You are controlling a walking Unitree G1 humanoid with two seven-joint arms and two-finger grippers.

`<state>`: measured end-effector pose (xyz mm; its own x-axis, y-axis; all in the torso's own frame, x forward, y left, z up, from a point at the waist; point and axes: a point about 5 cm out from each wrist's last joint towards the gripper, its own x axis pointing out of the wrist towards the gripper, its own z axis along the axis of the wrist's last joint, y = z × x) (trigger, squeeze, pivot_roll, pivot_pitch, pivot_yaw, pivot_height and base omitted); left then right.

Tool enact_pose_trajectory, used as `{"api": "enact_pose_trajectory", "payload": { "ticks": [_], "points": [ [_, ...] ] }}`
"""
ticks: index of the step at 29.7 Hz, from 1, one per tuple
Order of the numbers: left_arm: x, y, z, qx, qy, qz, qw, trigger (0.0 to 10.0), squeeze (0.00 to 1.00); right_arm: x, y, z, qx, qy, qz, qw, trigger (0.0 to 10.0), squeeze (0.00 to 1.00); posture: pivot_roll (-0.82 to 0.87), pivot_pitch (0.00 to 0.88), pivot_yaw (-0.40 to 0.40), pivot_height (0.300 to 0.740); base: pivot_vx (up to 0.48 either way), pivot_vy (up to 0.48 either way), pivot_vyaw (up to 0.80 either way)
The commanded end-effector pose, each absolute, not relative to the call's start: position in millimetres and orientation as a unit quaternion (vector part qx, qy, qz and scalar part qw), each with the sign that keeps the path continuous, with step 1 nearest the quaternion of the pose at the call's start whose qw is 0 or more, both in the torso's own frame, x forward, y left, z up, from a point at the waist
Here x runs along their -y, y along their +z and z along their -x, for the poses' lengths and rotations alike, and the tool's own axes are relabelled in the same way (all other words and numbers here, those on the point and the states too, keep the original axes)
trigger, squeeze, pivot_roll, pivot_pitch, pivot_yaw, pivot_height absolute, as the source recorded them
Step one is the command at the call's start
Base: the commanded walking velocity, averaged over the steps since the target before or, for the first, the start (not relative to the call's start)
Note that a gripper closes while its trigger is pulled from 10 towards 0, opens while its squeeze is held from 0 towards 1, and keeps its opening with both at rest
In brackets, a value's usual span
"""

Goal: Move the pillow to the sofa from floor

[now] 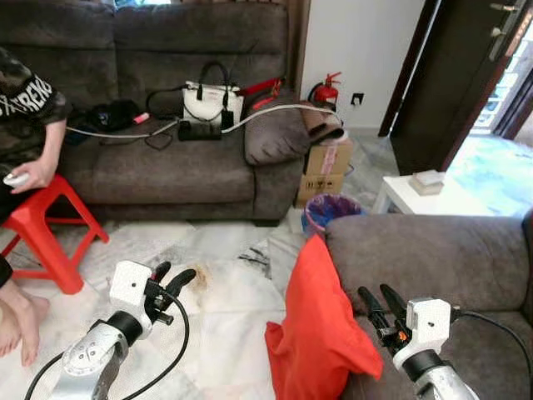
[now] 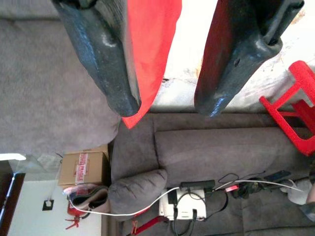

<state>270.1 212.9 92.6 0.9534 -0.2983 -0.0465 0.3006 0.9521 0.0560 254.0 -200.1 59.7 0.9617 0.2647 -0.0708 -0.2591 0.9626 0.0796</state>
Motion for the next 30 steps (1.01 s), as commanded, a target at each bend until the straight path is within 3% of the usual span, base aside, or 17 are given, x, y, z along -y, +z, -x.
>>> {"api": "enact_pose_trajectory", "payload": {
  "ticks": [1,22,30],
  "points": [
    [-212.2,94.7,-270.4,-0.016,-0.148,-0.035,0.988,10.0,0.0,200.7,58.8,-254.9,-0.045,0.136,-0.028,0.989,10.0,0.0,0.1,0.069,-0.004,0.648,0.0,0.0,0.0],
    [-212.1,94.9,-271.5,-0.013,-0.143,-0.032,0.989,10.0,0.0,200.2,58.3,-260.5,-0.049,0.139,-0.017,0.989,10.0,0.0,0.1,0.071,-0.01,0.648,0.0,0.0,0.0],
    [-212.7,94.8,-271.7,-0.013,-0.141,-0.032,0.989,10.0,0.0,198.3,58.1,-261.1,-0.043,0.143,-0.02,0.989,10.0,0.0,0.1,0.072,-0.01,0.619,0.0,0.0,0.0]
  ]
}}
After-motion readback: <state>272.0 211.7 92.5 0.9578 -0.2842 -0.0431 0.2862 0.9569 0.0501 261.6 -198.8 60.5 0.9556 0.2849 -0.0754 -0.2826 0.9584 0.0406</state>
